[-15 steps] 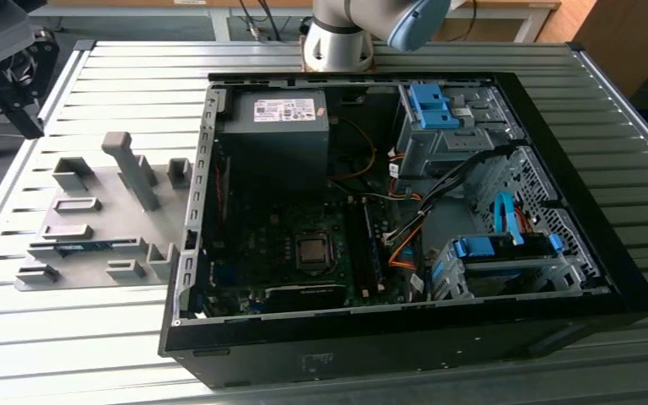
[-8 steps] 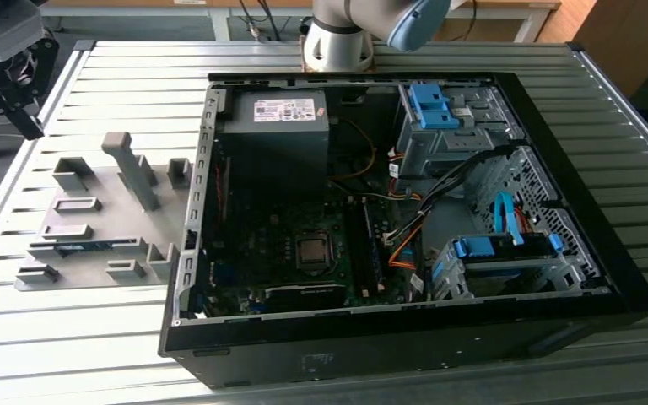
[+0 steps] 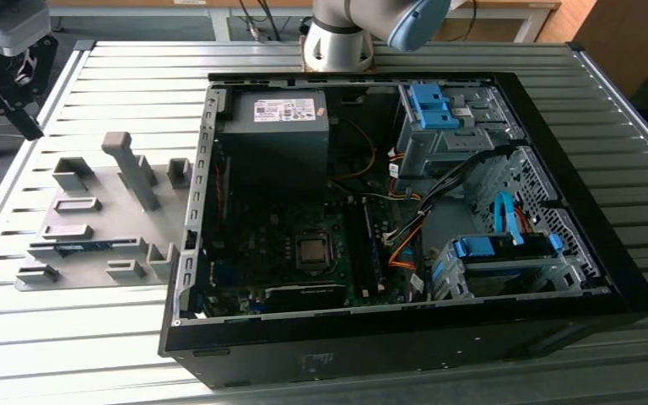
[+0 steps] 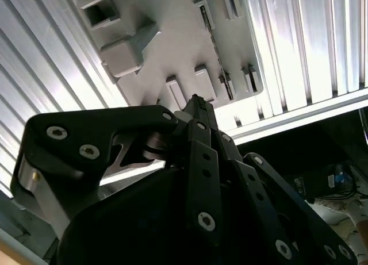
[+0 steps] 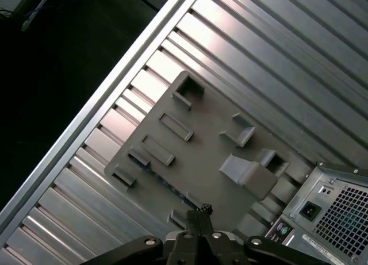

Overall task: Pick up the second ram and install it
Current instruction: 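Pick up the second ram and move it above second insertion slot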

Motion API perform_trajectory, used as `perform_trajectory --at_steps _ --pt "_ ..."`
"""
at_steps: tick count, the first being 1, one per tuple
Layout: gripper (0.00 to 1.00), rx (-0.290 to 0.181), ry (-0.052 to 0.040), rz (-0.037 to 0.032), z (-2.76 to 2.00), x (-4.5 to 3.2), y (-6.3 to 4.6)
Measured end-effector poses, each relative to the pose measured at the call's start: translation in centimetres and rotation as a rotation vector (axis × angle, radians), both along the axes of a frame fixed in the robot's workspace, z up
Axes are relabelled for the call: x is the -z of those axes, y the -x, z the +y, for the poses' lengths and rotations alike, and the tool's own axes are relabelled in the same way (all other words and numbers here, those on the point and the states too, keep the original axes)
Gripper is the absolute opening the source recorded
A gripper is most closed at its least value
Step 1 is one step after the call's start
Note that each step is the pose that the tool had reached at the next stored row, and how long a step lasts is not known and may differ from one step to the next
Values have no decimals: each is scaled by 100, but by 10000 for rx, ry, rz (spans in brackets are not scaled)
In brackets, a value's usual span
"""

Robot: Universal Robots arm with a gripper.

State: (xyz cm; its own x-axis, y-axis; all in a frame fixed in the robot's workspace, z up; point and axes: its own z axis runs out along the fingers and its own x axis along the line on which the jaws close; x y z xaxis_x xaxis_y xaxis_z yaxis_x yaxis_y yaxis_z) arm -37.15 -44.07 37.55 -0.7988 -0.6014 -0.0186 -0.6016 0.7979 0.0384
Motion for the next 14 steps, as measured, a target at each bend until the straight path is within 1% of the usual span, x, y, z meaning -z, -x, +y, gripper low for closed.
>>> perform_trajectory --at_steps 14 --pt "11 -1974 -1 -1 0 6 11"
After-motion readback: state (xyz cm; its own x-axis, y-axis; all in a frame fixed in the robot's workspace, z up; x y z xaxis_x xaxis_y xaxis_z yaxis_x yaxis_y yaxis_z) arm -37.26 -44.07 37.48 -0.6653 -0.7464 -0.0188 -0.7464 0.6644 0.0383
